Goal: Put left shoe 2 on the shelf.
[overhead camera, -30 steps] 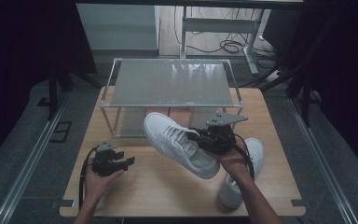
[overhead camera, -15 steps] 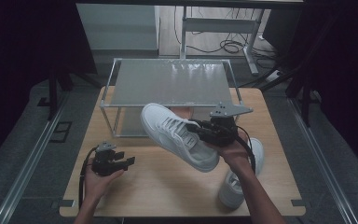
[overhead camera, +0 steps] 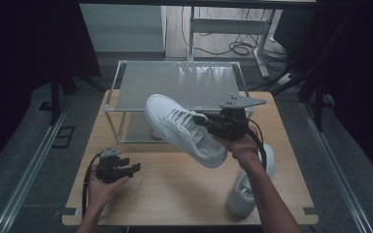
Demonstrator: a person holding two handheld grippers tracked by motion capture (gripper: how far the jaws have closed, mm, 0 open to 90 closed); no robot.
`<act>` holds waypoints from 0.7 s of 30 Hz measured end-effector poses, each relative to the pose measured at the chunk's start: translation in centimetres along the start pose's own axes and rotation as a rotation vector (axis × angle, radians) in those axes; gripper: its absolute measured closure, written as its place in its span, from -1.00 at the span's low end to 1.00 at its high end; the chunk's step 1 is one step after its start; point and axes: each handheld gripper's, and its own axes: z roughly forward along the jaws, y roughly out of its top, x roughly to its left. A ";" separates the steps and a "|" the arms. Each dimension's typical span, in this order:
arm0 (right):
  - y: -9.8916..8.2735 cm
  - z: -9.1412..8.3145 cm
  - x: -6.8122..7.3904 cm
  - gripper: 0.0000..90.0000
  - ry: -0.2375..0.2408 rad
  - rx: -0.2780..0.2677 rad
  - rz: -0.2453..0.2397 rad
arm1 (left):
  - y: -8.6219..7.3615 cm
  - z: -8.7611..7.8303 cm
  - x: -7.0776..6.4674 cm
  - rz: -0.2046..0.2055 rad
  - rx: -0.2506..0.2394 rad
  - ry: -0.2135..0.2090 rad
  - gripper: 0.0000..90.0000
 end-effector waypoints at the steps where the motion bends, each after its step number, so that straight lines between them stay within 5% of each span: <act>1: 0.4 0.1 -0.1 0.78 -0.004 -0.002 0.001 | 0.0 0.0 0.0 0.000 0.000 0.000 -0.03; 21: 3.2 1.1 -2.5 0.78 -0.073 -0.026 0.040 | 0.0 0.1 0.0 0.001 0.005 -0.003 -0.04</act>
